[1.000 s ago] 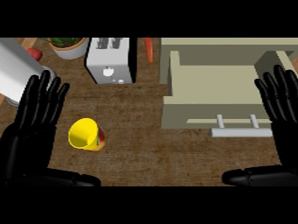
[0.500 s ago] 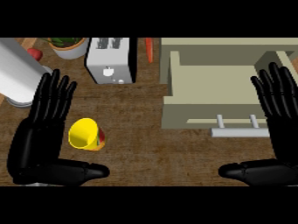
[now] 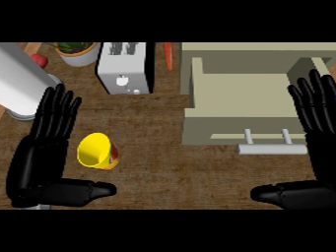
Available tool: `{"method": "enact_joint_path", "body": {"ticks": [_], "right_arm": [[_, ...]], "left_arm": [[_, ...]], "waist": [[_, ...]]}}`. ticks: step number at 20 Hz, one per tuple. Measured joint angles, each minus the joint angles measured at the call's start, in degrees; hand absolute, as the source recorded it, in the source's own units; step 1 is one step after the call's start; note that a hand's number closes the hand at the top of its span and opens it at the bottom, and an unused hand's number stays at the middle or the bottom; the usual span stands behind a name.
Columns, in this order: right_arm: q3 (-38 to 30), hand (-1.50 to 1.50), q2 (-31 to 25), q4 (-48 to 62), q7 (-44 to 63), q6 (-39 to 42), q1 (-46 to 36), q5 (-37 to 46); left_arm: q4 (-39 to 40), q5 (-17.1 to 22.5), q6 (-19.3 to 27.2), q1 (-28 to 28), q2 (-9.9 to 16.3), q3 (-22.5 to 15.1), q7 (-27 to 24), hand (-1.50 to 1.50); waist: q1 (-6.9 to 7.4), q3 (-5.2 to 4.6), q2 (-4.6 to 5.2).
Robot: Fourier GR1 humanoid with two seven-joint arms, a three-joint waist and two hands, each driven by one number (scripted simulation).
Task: Pick up the cup, place it into the drawer and close the drawer
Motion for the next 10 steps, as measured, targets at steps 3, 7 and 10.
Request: {"method": "enact_joint_path", "body": {"ticks": [3, 7, 10], "right_arm": [[0.1, -1.5, 0.1, -1.1, 1.7, -0.6, -0.8, 0.1], [1.2, -1.5, 1.1, -0.2, 0.2, -0.7, -0.4, 1.5], [0.6, -1.5, 0.7, -0.5, 1.5, -0.9, -1.4, 1.2]], "left_arm": [[2.0, 0.0, -0.9, 2.0, 0.2, 0.5, -1.8, -1.5], [5.3, -0.9, -1.0, 2.7, 0.2, 1.3, -3.6, -1.5], [6.7, -1.3, -1.3, 5.1, 0.2, 1.7, -5.8, -1.5]], "waist": [[0.01, 0.0, 0.01], [0.0, 0.0, 0.01], [0.04, -0.02, 0.01]]}}
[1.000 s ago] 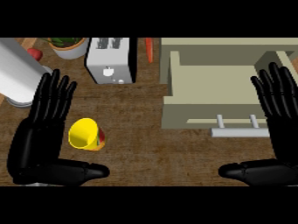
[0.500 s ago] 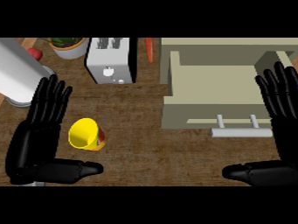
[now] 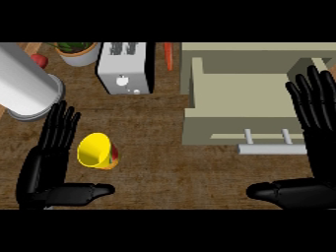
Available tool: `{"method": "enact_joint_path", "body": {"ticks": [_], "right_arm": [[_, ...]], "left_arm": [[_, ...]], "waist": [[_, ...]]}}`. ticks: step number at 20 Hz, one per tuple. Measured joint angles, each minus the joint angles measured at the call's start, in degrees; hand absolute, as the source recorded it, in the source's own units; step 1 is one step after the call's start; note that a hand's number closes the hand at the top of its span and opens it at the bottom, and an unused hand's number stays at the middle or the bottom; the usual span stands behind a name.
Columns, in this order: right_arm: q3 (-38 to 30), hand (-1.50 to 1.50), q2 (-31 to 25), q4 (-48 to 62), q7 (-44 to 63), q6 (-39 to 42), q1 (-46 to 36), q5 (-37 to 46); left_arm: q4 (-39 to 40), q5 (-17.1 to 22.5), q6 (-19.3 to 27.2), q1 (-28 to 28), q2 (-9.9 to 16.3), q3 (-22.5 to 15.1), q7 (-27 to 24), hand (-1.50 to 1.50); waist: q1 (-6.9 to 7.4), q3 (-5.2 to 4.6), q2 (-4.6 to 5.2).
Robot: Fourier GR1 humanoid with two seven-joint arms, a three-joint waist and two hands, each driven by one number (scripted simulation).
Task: Pick up the cup, place it into the drawer and close the drawer
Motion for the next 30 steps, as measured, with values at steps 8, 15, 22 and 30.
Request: {"method": "enact_joint_path", "body": {"ticks": [8, 15, 22, 30], "right_arm": [[-1.6, -1.5, -0.9, -0.4, 1.2, 1.5, -0.3, -2.2], [-2.5, -1.5, -1.3, 0.6, 0.6, 2.4, -0.6, -2.8], [-2.5, -1.5, -1.3, -0.6, 1.8, 2.6, -0.7, -3.0], [-2.1, -1.5, -1.1, -1.6, 3.7, 2.3, -1.2, -2.7]], "left_arm": [[10.6, -0.1, -1.5, -1.8, 1.1, 4.0, -6.7, -1.5], [19.9, -0.4, -3.7, -2.1, 1.7, 5.8, -13.4, -1.5], [30.9, -0.2, -6.2, -4.9, 3.1, 8.5, -20.1, -1.5], [40.3, -0.4, -6.3, -7.7, 3.4, 10.3, -26.6, -1.5]], "waist": [[-0.08, 0.02, 0.02], [-0.08, 0.0, 0.02], [-0.17, 0.0, 0.04], [-0.14, 0.01, 0.03]]}}
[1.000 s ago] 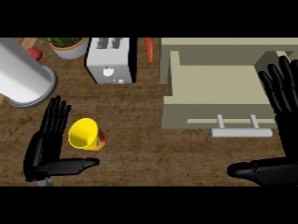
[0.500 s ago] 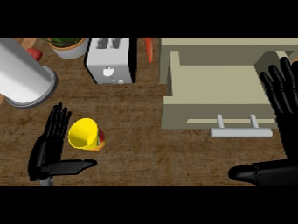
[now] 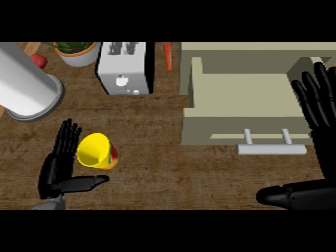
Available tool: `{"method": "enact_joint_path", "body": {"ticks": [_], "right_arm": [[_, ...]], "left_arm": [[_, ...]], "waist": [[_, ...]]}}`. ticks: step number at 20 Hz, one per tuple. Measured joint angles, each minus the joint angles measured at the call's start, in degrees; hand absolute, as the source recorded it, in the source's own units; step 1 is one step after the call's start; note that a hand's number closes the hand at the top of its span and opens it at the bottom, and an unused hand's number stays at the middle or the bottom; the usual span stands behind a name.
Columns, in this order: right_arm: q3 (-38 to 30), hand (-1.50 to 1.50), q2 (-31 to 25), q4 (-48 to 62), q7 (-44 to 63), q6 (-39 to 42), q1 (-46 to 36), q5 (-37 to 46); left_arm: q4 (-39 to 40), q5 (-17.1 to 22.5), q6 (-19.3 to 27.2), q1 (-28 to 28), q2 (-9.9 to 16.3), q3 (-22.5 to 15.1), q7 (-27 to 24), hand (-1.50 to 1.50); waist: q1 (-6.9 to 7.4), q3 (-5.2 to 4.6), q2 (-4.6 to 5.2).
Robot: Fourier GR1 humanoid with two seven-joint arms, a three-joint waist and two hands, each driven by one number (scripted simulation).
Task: Pick up the cup, place it into the drawer and close the drawer
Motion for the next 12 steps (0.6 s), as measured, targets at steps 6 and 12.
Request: {"method": "enact_joint_path", "body": {"ticks": [6, 12], "right_arm": [[1.7, -1.5, 1.2, -0.5, -1.4, 0.2, 1.9, 1.4], [0.6, -1.5, 0.8, -1.1, -0.3, 0.3, 1.4, 0.4]], "left_arm": [[8.5, -0.2, -0.7, -3.3, 1.2, 1.4, -4.5, -1.5], [14.1, -0.3, -1.6, -5.6, 2.0, 1.8, -7.4, -1.5]], "waist": [[-0.04, 0.0, 0.01], [-0.04, 0.0, 0.0]]}}
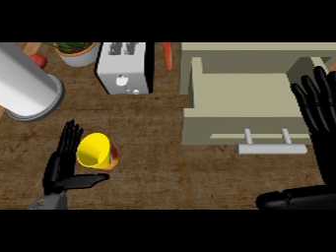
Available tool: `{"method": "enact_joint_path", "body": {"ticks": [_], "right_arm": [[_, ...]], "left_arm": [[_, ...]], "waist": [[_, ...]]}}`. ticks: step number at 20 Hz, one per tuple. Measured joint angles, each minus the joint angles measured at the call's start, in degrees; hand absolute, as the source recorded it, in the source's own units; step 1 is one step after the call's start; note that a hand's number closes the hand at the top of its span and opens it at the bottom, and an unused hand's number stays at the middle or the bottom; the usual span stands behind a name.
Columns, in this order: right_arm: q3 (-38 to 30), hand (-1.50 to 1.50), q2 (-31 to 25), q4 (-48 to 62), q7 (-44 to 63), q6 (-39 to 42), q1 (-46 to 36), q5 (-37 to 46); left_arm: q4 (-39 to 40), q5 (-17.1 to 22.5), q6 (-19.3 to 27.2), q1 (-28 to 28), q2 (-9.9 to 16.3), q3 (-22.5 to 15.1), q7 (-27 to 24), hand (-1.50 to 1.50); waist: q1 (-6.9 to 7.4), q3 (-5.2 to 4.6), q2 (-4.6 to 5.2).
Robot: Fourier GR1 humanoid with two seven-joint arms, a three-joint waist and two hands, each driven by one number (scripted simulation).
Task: Pick up the cup, place it into the drawer and close the drawer
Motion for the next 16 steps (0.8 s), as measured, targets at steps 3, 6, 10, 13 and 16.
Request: {"method": "enact_joint_path", "body": {"ticks": [3, 6, 10, 13, 16], "right_arm": [[-0.9, -1.5, -0.3, 1.5, -0.6, 0.6, -0.8, -0.8], [-0.4, -1.5, 0.1, 1.1, -1.4, 0.6, 0.2, -0.3], [-1.7, -1.5, -0.7, 0.5, -0.3, 0.9, -0.6, -1.7], [-1.1, -1.5, -0.3, 0.6, -0.4, 1.1, 0.0, -1.4], [-1.3, -1.5, -0.5, -0.9, 0.5, 1.1, 0.7, -1.7]], "left_arm": [[1.6, -0.1, -0.6, -0.6, -0.1, -0.4, -1.4, -1.5], [6.3, -0.4, -1.1, -2.4, -0.2, -0.1, -4.9, -1.5], [12.2, -0.1, -1.8, -5.6, -0.6, 0.5, -7.9, -1.5], [14.9, 0.6, -2.5, -7.7, -0.2, 1.1, -8.4, -1.5], [18.1, 1.4, -4.0, -9.7, 0.3, 1.9, -9.3, -1.5]], "waist": [[0.02, -0.01, 0.0], [-0.05, -0.01, 0.01], [-0.12, -0.01, 0.03], [-0.12, -0.02, 0.03], [-0.19, -0.02, 0.04]]}}
